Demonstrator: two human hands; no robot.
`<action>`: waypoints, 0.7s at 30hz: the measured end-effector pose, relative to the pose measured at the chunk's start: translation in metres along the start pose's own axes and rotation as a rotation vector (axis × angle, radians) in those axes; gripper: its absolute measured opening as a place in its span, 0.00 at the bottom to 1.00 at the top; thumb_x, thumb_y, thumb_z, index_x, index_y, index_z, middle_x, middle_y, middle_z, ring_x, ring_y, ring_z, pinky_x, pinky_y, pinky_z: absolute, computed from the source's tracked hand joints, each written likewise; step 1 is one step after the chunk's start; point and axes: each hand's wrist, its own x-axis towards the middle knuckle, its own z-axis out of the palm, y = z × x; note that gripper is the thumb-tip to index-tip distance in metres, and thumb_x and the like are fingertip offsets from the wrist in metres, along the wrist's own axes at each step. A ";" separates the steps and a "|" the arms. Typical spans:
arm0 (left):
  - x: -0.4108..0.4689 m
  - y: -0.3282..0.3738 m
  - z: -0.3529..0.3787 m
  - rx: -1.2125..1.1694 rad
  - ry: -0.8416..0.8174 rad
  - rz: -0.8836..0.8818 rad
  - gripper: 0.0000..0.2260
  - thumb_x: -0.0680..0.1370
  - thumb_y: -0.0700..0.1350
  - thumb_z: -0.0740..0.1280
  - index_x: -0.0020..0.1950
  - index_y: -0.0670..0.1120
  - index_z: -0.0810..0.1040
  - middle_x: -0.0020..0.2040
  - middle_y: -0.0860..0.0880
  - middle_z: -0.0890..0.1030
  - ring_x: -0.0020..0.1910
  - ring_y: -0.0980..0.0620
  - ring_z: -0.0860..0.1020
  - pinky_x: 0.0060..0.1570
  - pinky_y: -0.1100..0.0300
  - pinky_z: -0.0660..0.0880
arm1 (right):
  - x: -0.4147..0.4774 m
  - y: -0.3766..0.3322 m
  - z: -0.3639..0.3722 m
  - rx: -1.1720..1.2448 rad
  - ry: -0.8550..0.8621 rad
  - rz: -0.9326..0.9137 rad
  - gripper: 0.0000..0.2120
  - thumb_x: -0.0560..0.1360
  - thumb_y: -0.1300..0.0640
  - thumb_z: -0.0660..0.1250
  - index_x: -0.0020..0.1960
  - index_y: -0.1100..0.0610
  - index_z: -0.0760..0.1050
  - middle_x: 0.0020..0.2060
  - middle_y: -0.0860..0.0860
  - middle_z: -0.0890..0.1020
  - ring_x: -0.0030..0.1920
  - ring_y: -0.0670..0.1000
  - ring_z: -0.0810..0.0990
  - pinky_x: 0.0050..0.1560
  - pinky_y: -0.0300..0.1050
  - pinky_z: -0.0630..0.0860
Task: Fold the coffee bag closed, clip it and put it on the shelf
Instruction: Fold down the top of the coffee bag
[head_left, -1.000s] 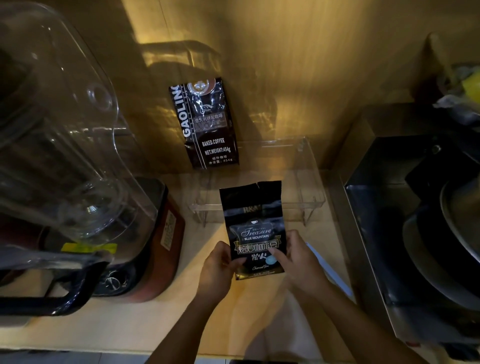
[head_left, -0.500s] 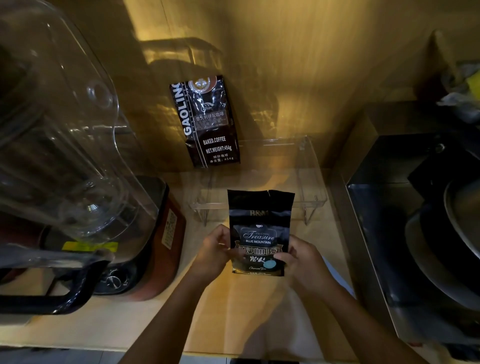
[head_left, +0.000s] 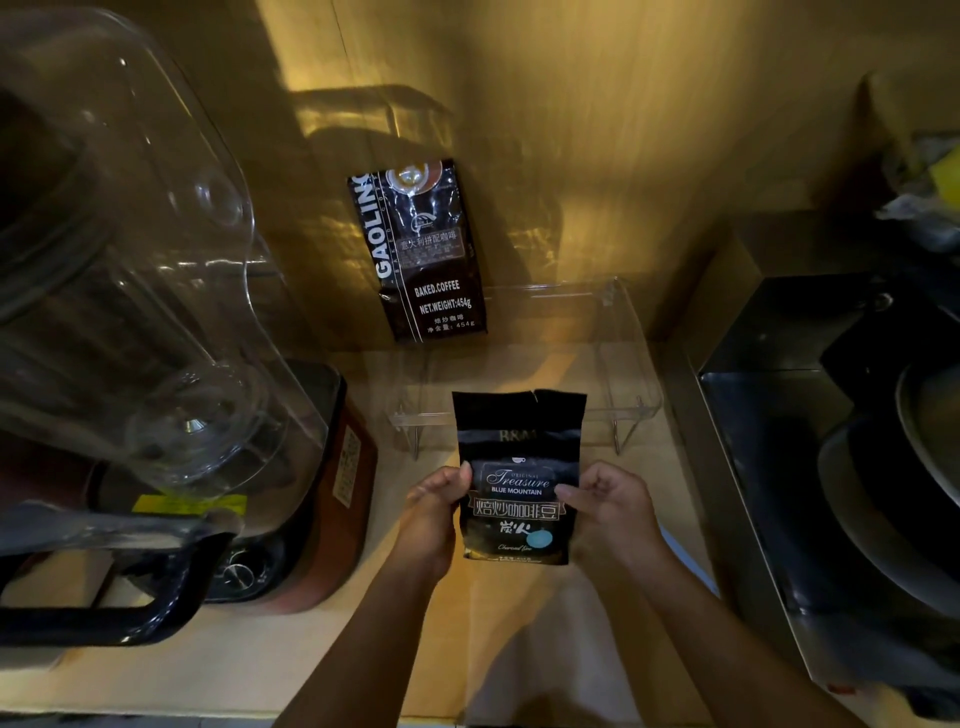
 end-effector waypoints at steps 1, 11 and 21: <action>-0.002 0.002 0.002 -0.030 0.005 -0.015 0.09 0.74 0.40 0.62 0.39 0.35 0.75 0.36 0.43 0.78 0.39 0.48 0.74 0.43 0.54 0.69 | 0.000 -0.002 0.001 0.009 -0.010 0.005 0.16 0.69 0.75 0.64 0.28 0.60 0.65 0.17 0.45 0.75 0.20 0.37 0.71 0.21 0.28 0.68; -0.008 0.005 0.018 0.318 0.048 -0.026 0.18 0.66 0.43 0.75 0.52 0.44 0.75 0.48 0.45 0.83 0.46 0.48 0.81 0.46 0.52 0.80 | 0.004 -0.013 0.016 0.005 -0.028 0.074 0.09 0.66 0.66 0.72 0.42 0.62 0.73 0.36 0.54 0.81 0.31 0.44 0.81 0.28 0.35 0.76; 0.002 0.002 0.020 0.361 0.132 0.122 0.07 0.71 0.41 0.70 0.39 0.51 0.75 0.38 0.52 0.82 0.35 0.58 0.82 0.34 0.64 0.78 | 0.010 -0.001 0.013 -0.428 0.127 -0.099 0.14 0.70 0.60 0.68 0.30 0.50 0.67 0.27 0.47 0.76 0.28 0.41 0.75 0.27 0.35 0.69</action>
